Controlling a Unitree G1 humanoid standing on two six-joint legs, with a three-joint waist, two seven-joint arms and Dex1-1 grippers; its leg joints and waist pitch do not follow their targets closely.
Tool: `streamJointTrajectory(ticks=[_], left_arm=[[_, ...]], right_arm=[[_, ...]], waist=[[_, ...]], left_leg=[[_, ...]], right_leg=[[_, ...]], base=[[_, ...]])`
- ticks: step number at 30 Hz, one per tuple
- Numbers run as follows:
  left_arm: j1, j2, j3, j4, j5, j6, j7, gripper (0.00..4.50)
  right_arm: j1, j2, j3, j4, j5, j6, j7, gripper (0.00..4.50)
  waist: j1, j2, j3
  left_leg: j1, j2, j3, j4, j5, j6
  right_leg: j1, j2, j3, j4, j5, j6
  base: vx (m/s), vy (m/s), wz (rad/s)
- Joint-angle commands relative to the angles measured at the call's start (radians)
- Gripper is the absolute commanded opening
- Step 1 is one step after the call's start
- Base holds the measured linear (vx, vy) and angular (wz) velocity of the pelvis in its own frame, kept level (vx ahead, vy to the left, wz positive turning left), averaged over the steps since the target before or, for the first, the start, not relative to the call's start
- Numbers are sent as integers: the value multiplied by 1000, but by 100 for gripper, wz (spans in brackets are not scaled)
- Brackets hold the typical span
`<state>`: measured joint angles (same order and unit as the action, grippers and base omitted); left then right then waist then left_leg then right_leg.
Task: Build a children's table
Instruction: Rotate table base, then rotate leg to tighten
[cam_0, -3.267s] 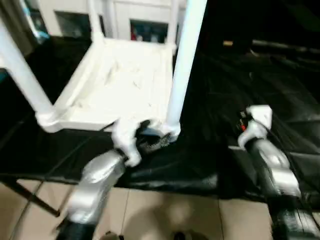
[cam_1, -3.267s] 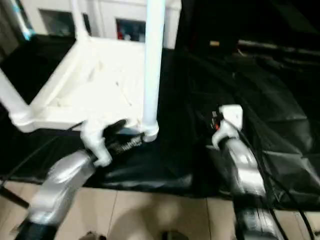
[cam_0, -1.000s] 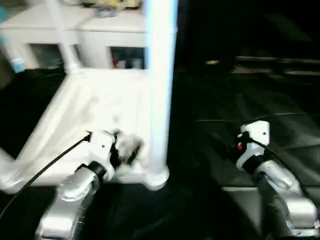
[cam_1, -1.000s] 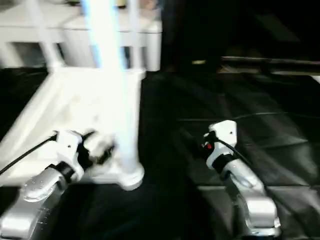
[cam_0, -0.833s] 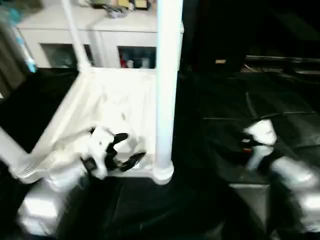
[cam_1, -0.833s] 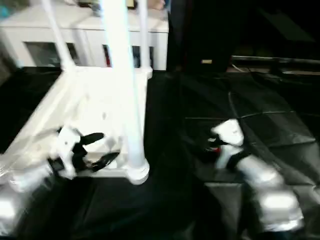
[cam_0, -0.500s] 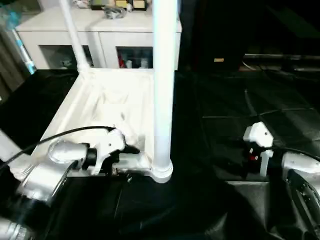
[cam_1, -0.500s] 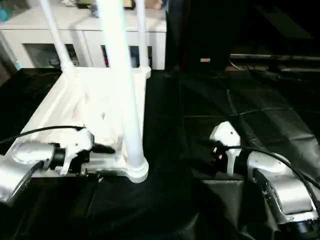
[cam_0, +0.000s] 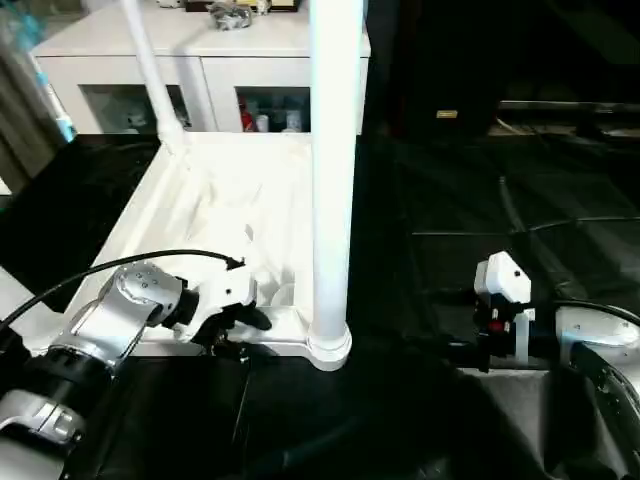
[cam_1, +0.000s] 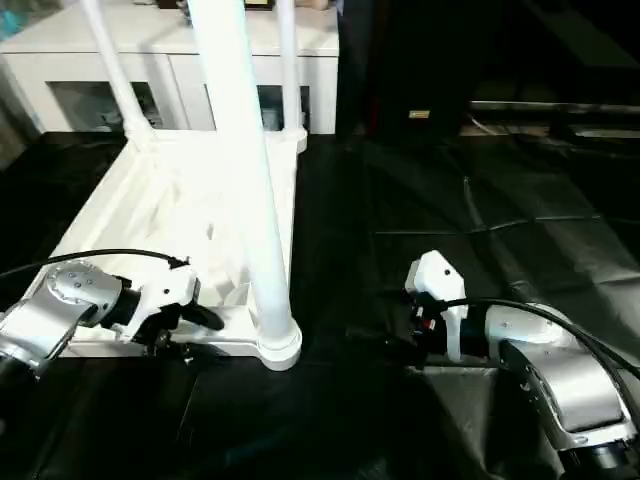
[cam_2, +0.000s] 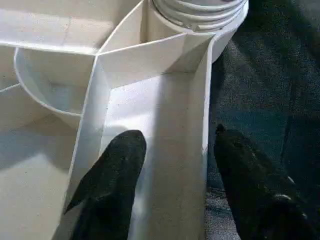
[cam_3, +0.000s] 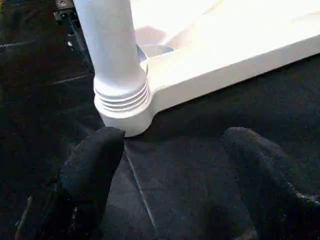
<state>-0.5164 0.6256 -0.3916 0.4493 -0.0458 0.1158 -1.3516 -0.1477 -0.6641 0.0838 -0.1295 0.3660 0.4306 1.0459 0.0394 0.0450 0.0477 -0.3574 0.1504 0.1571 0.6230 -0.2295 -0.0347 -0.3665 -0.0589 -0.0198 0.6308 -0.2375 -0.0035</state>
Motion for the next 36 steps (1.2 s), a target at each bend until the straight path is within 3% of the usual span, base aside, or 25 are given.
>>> streamJointTrajectory(ticks=[1, 13, 17, 24, 25, 28, 29, 33, 36], left_arm=[[-19, -6, 12, 15, -5, -9, -17, 223], [-22, -23, 35, 50, -18, -24, -26, 115], [-18, -22, 44, 54, -24, -27, -25, 103], [4, -21, 64, 57, -36, -31, -14, 24], [12, -33, 86, 55, -56, -40, 0, 24], [23, -44, 103, 45, -77, -34, 9, 8], [30, -47, 107, 38, -83, -26, 12, 8], [69, -65, 116, 3, -101, -7, 39, 8], [123, -134, 100, -52, -72, -12, 146, 8]], right_arm=[[1, -13, -3, -28, 17, 9, 6, 366], [-18, -17, 3, -12, 12, 8, 20, 366], [-21, -18, 6, -7, 12, 5, 23, 366], [-30, -13, 11, 2, 9, 1, 26, 366], [-33, -12, 13, 6, 8, -1, 27, 366], [-35, -9, 15, 12, 8, -3, 27, 366], [-35, -6, 16, 12, 8, -3, 26, 366], [-32, 16, 13, 21, 17, -4, 15, 366], [-31, 72, -3, 64, 36, -13, -20, 366]], waist=[[3, -2, -53], [3, -7, -52], [2, -11, -50], [2, -11, -49], [2, -16, -48], [1, -15, -49], [-1, -23, -49], [-4, -20, -52], [-4, -24, -53]], left_leg=[[6, 76, -23, -83, -114, 59], [7, 79, -13, -84, -109, 57], [7, 79, -13, -85, -115, 54], [7, 81, -12, -86, -119, 52], [7, 81, -12, -87, -120, 52], [7, 81, -11, -86, -114, 53], [3, 81, -10, -85, -104, 57], [0, 79, -10, -82, -66, 77], [0, 81, -8, -79, -49, 99]], right_leg=[[42, -89, 42, -68, 17, -317], [37, -88, 43, -70, -9, -304], [36, -89, 43, -72, -36, -298], [33, -89, 43, -74, -56, -295], [33, -90, 44, -74, -63, -294], [33, -90, 44, -75, -60, -293], [36, -90, 43, -73, -46, -293], [36, -89, 42, -66, 19, -302], [35, -90, 42, -66, 53, -310]], base=[[0, 0, 0], [0, 0, 0], [0, 0, 0], [0, 0, 0], [0, 0, 0], [0, 0, 0], [0, 0, 0], [0, 0, 0], [0, 0, 0]])
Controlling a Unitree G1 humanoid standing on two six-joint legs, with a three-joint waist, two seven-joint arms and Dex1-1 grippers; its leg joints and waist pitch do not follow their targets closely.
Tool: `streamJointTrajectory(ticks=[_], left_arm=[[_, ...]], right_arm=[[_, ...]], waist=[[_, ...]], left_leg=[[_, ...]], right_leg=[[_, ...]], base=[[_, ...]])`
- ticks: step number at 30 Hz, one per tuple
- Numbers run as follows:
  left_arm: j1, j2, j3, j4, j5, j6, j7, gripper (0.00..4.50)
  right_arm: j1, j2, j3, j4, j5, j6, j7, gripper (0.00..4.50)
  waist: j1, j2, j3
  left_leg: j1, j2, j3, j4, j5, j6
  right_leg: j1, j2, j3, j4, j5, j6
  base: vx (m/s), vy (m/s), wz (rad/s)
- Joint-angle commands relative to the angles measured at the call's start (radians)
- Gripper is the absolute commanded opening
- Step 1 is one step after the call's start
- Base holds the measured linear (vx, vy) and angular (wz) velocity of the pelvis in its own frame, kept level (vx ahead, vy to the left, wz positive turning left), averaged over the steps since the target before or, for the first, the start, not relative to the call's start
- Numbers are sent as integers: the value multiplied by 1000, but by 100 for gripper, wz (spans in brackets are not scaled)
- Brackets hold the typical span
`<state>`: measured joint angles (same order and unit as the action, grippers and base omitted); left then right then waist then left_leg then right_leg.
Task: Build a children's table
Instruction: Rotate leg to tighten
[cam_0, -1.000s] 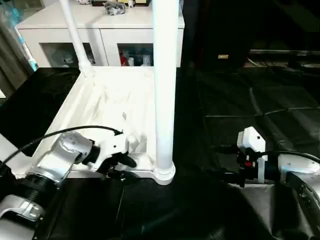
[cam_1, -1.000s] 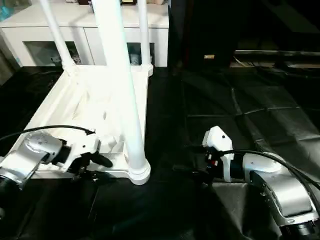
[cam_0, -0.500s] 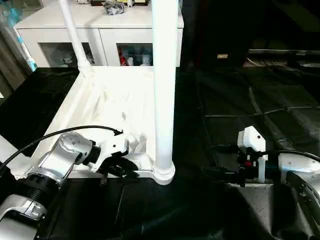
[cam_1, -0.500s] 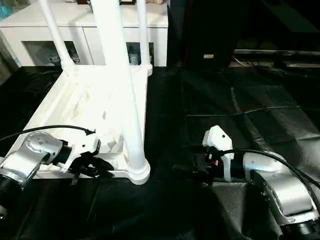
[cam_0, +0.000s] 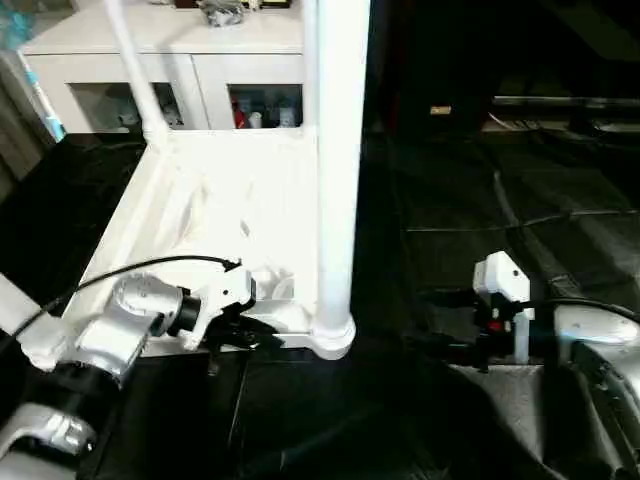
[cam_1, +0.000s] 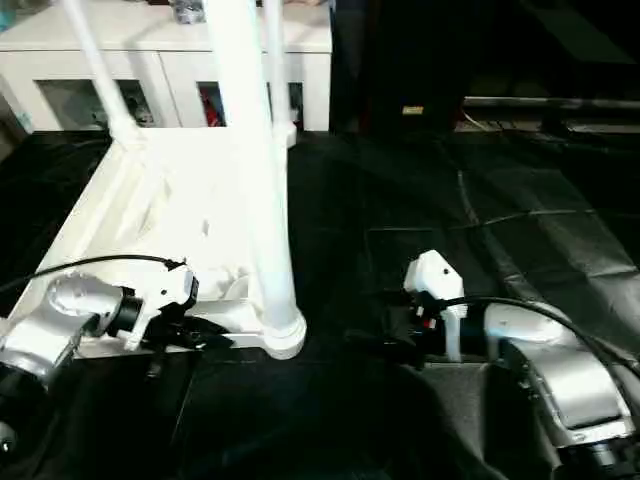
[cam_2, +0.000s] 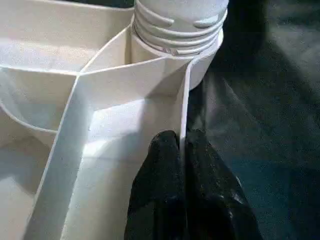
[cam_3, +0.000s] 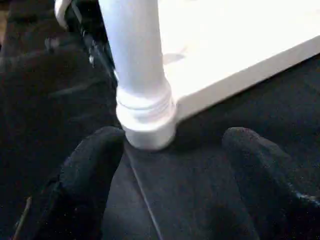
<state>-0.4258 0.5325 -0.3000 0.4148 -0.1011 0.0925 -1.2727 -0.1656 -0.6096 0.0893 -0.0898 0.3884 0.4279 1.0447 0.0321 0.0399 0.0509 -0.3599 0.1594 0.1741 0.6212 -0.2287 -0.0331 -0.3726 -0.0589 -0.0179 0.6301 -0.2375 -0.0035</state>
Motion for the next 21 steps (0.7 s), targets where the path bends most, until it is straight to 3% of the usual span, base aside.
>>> streamJointTrajectory(ticks=[1, 6, 8, 13, 21], left_arm=[[41, -63, 2, -28, -10, 17, 92, 8], [49, -179, -40, -49, 14, 46, 174, 0], [43, -190, -48, -50, 18, 52, 182, 0], [35, -179, -61, -61, 54, 65, 175, 0], [25, -149, -76, -55, 88, 77, 168, 0]], right_arm=[[-14, 28, -6, 37, 7, -22, -25, 366], [-30, 76, 11, 102, -12, -67, -40, 406], [-33, 73, 26, 107, -31, -75, -35, 443], [-74, 91, 64, 169, -123, -156, -74, 449], [-155, 160, 93, 295, -169, -209, -118, 449]], waist=[[5, -25, -54], [9, -30, -49], [10, -30, -48], [10, -32, -49], [8, -28, -53]], left_leg=[[0, 72, -24, -77, -56, 99], [4, 71, -20, -81, -94, 81], [8, 71, -20, -82, -107, 73], [5, 70, -21, -82, -100, 70], [7, 70, -20, -84, -92, 65]], right_leg=[[41, -92, 40, -67, 27, -308], [35, -88, 41, -79, -89, -282], [33, -87, 42, -83, -132, -261], [30, -88, 42, -83, -139, -240], [30, -86, 42, -76, -70, -261]], base=[[0, 0, 0], [0, 0, 0], [0, 0, 0], [0, 0, 0], [0, 0, 0]])
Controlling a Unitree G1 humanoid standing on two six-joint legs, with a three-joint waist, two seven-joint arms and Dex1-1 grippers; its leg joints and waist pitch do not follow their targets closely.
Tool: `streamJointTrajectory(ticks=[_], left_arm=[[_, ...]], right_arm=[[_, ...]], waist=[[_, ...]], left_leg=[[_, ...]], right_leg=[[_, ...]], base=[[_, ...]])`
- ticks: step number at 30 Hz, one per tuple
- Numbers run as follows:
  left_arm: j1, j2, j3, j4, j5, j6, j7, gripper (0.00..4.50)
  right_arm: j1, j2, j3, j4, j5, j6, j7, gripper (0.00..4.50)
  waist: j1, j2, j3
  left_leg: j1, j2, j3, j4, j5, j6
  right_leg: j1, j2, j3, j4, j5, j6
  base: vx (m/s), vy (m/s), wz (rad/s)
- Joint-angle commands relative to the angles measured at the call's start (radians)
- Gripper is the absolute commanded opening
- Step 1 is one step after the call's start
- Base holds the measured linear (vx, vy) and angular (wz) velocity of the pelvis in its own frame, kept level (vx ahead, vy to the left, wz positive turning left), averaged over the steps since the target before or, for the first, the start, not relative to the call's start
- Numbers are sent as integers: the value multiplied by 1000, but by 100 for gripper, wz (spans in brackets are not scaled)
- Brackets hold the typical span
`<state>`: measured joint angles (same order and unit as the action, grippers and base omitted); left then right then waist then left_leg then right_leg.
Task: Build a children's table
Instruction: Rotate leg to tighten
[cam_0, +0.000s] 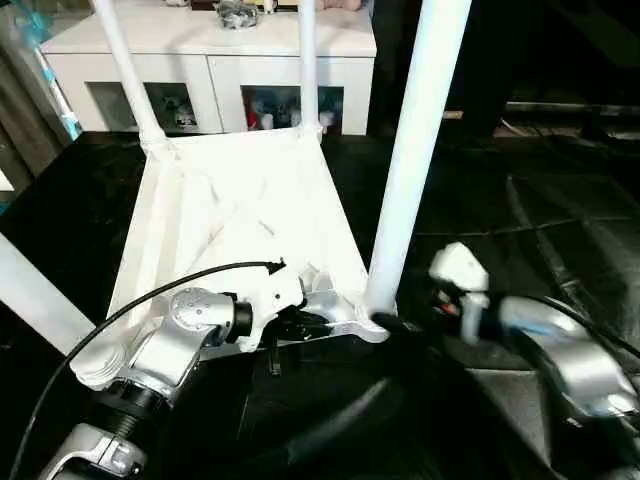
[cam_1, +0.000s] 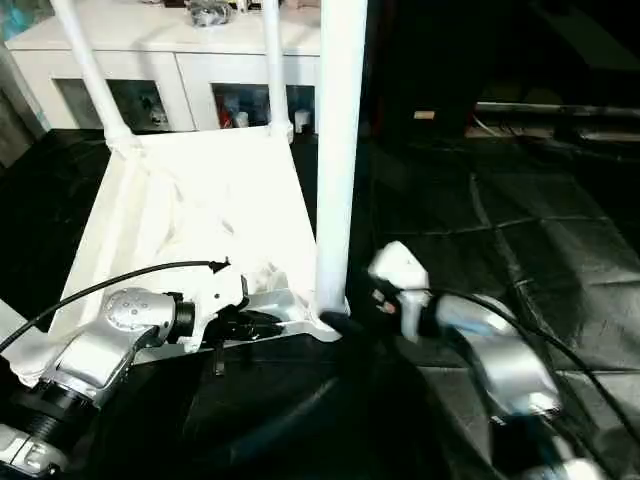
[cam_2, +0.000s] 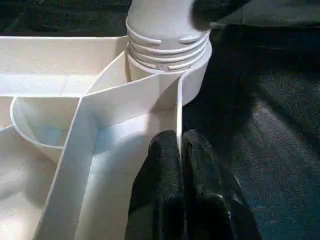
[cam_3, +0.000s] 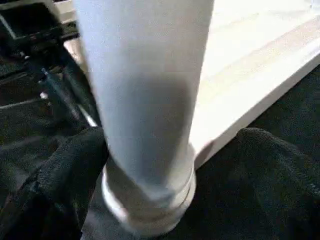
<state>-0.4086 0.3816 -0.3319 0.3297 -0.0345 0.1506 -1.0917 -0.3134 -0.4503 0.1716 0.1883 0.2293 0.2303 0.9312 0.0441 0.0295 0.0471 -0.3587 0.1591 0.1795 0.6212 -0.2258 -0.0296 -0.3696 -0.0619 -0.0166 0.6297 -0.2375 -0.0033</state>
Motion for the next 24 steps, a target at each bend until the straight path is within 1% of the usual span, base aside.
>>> streamJointTrajectory(ticks=[1, 2, 3, 4, 5, 6, 7, 9, 13, 15, 16, 21, 22, 23, 24], left_arm=[[7, 3, -42, 29, 21, 20, -14, 0], [6, 4, -41, 28, 21, 20, -15, 0], [5, 5, -38, 26, 22, 20, -16, 0], [5, 5, -38, 26, 22, 20, -16, 0], [6, 7, -37, 25, 23, 19, -17, 0], [7, 8, -36, 26, 23, 18, -17, 0], [7, 9, -36, 26, 23, 17, -17, 0], [9, 12, -36, 24, 24, 17, -17, 0], [11, 15, -36, 19, 23, 19, -20, 0], [16, 21, -33, 12, 20, 18, -24, 0], [17, 22, -32, 12, 19, 17, -24, 0], [20, 18, -24, 10, 20, 22, -6, 0], [16, 6, -20, 13, 27, 39, 24, 0], [11, -8, -17, 19, 33, 57, 53, 0], [10, -11, -16, 20, 34, 60, 58, 0]], right_arm=[[-11, 5, 17, 25, -13, -21, 7, 449], [-12, 6, 21, 29, -14, -27, 13, 449], [-15, 10, 31, 43, -22, -43, 29, 449], [-15, 10, 31, 43, -22, -43, 29, 432], [-17, 13, 39, 55, -29, -54, 35, 422], [-18, 14, 43, 61, -32, -58, 39, 422], [-18, 15, 45, 63, -34, -61, 42, 402], [-22, 14, 51, 71, -37, -67, 54, 381], [-33, 18, 49, 91, -41, -71, 57, 346], [-46, 21, 51, 116, -42, -82, 60, 337], [-49, 21, 52, 121, -43, -84, 61, 322], [-42, 39, 44, 128, -43, -79, 56, 285], [-34, 55, 33, 136, -36, -76, 32, 276], [-28, 73, 23, 145, -32, -74, 5, 276], [-26, 76, 21, 147, -31, -73, 0, 274]], waist=[[-4, -19, -48], [-3, -17, -48], [-3, -19, -47], [-3, -18, -48], [-4, -18, -47], [-5, -19, -46], [-5, -21, -47], [-5, -21, -46], [-7, -22, -45], [-8, -20, -45], [-9, -20, -45], [-11, -22, -44], [-13, -24, -43], [-14, -22, -41], [-17, -23, -39]], left_leg=[[5, 70, -25, -84, -96, 63], [5, 70, -25, -84, -104, 62], [5, 71, -25, -85, -116, 59], [5, 71, -26, -85, -119, 57], [5, 72, -27, -87, -131, 53], [5, 72, -26, -87, -136, 52], [5, 71, -26, -88, -137, 51], [5, 72, -27, -89, -133, 52], [5, 72, -26, -89, -141, 52], [6, 72, -27, -89, -146, 51], [5, 72, -27, -90, -146, 51], [3, 72, -27, -91, -141, 53], [4, 73, -27, -92, -150, 51], [5, 73, -27, -94, -168, 44], [5, 73, -26, -94, -179, 40]], right_leg=[[27, -83, 40, -75, -61, -263], [27, -84, 40, -76, -65, -266], [28, -84, 41, -78, -77, -265], [29, -85, 41, -78, -80, -265], [28, -85, 41, -79, -92, -264], [28, -84, 41, -80, -97, -264], [29, -84, 41, -80, -99, -263], [28, -84, 41, -80, -97, -261], [27, -85, 42, -81, -108, -265], [26, -85, 42, -82, -115, -266], [26, -84, 42, -81, -115, -267], [26, -84, 43, -81, -108, -265], [25, -85, 43, -83, -122, -264], [23, -85, 43, -85, -149, -264], [22, -85, 44, -87, -165, -264]], base=[[0, 0, 0], [0, 0, 0], [0, 0, 0], [0, 0, 0], [0, 0, 0], [0, 0, 0], [0, 0, 0], [0, 0, 0], [0, 0, 0], [0, 0, 0], [0, 0, 0], [0, 0, 0], [0, 0, 0], [0, 0, 0], [0, 0, 0]])
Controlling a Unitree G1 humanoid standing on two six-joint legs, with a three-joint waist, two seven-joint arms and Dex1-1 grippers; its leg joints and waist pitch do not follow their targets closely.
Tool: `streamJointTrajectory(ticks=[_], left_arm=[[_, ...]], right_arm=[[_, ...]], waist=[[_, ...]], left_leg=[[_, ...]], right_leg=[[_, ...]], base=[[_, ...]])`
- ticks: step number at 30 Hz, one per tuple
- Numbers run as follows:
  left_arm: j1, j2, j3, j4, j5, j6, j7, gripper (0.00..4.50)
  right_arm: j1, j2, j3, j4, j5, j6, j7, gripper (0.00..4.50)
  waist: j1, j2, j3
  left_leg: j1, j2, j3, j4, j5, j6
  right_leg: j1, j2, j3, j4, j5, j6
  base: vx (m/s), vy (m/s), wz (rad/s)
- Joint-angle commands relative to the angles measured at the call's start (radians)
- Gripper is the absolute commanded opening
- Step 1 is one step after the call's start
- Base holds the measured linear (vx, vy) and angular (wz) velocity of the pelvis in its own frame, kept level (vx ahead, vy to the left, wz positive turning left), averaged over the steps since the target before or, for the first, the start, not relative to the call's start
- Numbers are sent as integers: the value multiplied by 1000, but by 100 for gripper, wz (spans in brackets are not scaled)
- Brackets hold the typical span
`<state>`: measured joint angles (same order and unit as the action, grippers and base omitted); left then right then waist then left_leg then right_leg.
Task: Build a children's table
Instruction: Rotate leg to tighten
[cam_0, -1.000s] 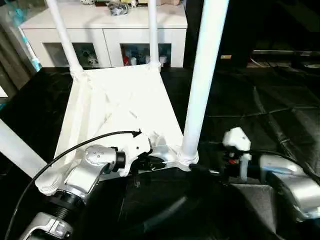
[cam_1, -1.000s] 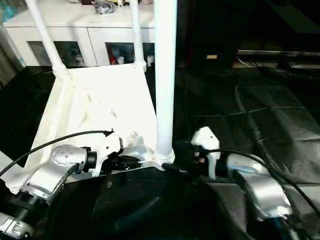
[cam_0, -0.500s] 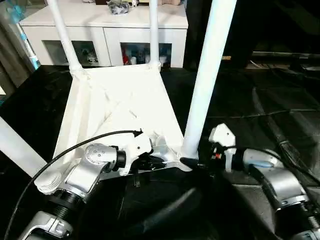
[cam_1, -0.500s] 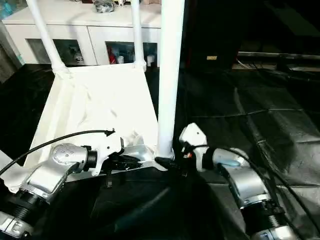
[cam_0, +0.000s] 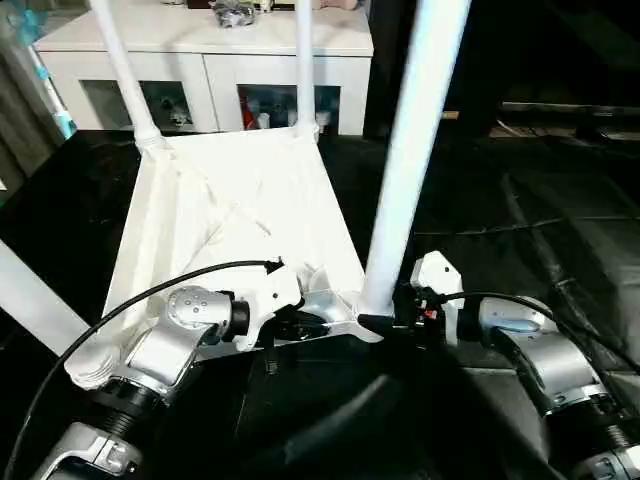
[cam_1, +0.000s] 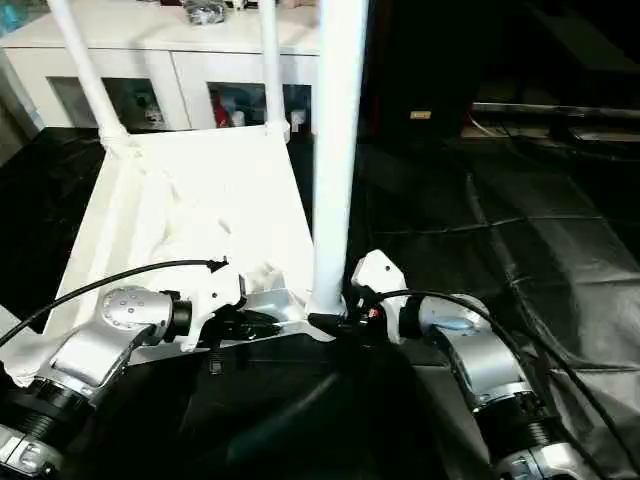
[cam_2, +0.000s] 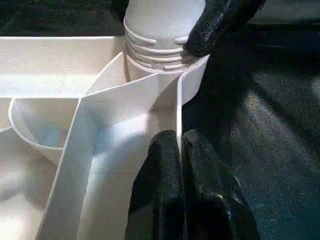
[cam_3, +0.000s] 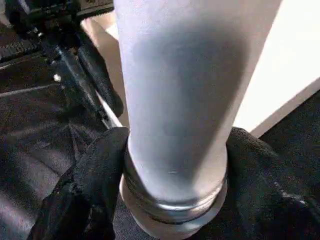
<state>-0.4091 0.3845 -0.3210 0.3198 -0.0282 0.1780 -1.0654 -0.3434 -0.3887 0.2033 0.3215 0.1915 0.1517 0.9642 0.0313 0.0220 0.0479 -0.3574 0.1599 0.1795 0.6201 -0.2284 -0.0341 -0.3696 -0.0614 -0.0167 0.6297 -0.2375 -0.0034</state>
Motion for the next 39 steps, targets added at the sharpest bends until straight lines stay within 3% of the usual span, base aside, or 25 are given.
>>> streamJointTrajectory(ticks=[1, 5, 8, 11, 12, 15, 17, 20, 22, 24, 27, 28, 29, 31, 32, 34, 39], left_arm=[[-1, -47, -20, 44, 37, 60, 90, 0], [-30, -116, -15, 68, 59, 101, 196, 0], [-86, -221, -11, 142, 86, 126, 332, 0], [-105, -250, -11, 167, 90, 130, 363, 0], [-121, -267, -29, 191, 111, 110, 371, 0], [-128, -275, -39, 203, 118, 98, 364, 0], [-126, -270, -36, 200, 110, 93, 341, 0], [-119, -237, -42, 189, 100, 68, 270, 0], [-111, -217, -47, 175, 93, 61, 226, 0], [-90, -168, -67, 136, 81, 50, 130, 0], [-68, -115, -77, 89, 57, 48, 35, 0], [-61, -87, -81, 73, 47, 39, -12, 0], [-60, -82, -82, 71, 46, 37, -20, 0], [-51, -47, -85, 49, 31, 34, -84, 0], [-48, -31, -88, 39, 25, 34, -111, 0], [-42, -11, -90, 24, 14, 31, -149, 0], [-39, 22, -90, 4, -2, 42, -189, 0]], right_arm=[[19, 54, -25, 33, 12, 9, -93, 271], [40, 140, -52, 67, 8, 15, -229, 270], [14, 269, -74, 153, -37, 11, -455, 270], [-4, 299, -69, 183, -56, 5, -502, 270], [-19, 331, -58, 188, -46, -4, -472, 270], [-26, 348, -54, 179, -22, 5, -423, 339], [-25, 332, -46, 157, -14, 11, -374, 348], [-30, 278, -44, 134, -16, 0, -299, 384], [-31, 249, -46, 126, -11, -4, -260, 384], [-34, 185, -50, 117, -8, -30, -182, 384], [-43, 109, -54, 125, -3, -43, -72, 384], [-46, 65, -55, 128, 5, -42, -1, 384], [-47, 57, -55, 128, 6, -41, 12, 384], [-48, 16, -50, 124, 10, -35, 88, 384], [-49, 3, -46, 125, 6, -40, 109, 384], [-53, -11, -42, 130, 3, -43, 131, 384], [-67, -9, -35, 128, 29, -26, 179, 384]], waist=[[-4, -15, -39], [-7, -14, -36], [-14, -8, -33], [-23, -10, -34], [-27, -10, -36], [-27, -8, -39], [-26, -8, -41], [-25, -8, -42], [-23, -9, -44], [-21, -9, -47], [-20, -3, -57], [-20, -7, -62], [-16, -4, -65], [-6, -9, -75], [3, -9, -76], [13, -9, -72], [11, -10, -61]], left_leg=[[6, 74, -27, -96, -192, 34], [8, 73, -32, -103, -238, -4], [14, 69, -34, -106, -294, -33], [10, 68, -42, -111, -323, -49], [10, 69, -41, -109, -325, -41], [9, 69, -37, -109, -287, -12], [6, 70, -35, -111, -262, 6], [6, 71, -33, -110, -244, 17], [5, 71, -33, -108, -239, 27], [0, 71, -32, -106, -189, 43], [-3, 74, -29, -96, -86, 83], [-3, 72, -26, -87, -32, 106], [-1, 71, -27, -83, -11, 121], [-1, 71, -22, -69, 91, 187], [-2, 71, -21, -65, 133, 210], [-2, 75, -19, -66, 131, 217], [0, 81, -19, -78, 5, 159]], right_leg=[[21, -86, 45, -92, -206, -256], [15, -84, 45, -98, -266, -231], [6, -85, 48, -106, -333, -211], [11, -86, 45, -109, -370, -188], [9, -86, 47, -112, -350, -186], [13, -86, 48, -112, -287, -200], [19, -87, 47, -111, -246, -208], [18, -86, 46, -112, -243, -214], [22, -88, 46, -112, -240, -218], [27, -88, 45, -105, -177, -228], [34, -87, 40, -85, 10, -273], [38, -84, 39, -74, 119, -294], [38, -82, 37, -68, 167, -303], [38, -79, 36, -49, 349, -327], [36, -78, 33, -43, 397, -328], [32, -77, 29, -43, 375, -330], [29, -83, 29, -58, 143, -327]], base=[[0, 0, 0], [0, 0, 0], [0, 0, 0], [0, 0, 0], [0, 0, 0], [0, 0, 0], [0, 0, 0], [0, 0, 0], [0, 0, 0], [0, 0, 0], [20, -3, 0], [67, -3, 1], [67, -3, 1], [28, 1, 2], [0, 0, 0], [0, 0, 0], [0, 0, 0]])
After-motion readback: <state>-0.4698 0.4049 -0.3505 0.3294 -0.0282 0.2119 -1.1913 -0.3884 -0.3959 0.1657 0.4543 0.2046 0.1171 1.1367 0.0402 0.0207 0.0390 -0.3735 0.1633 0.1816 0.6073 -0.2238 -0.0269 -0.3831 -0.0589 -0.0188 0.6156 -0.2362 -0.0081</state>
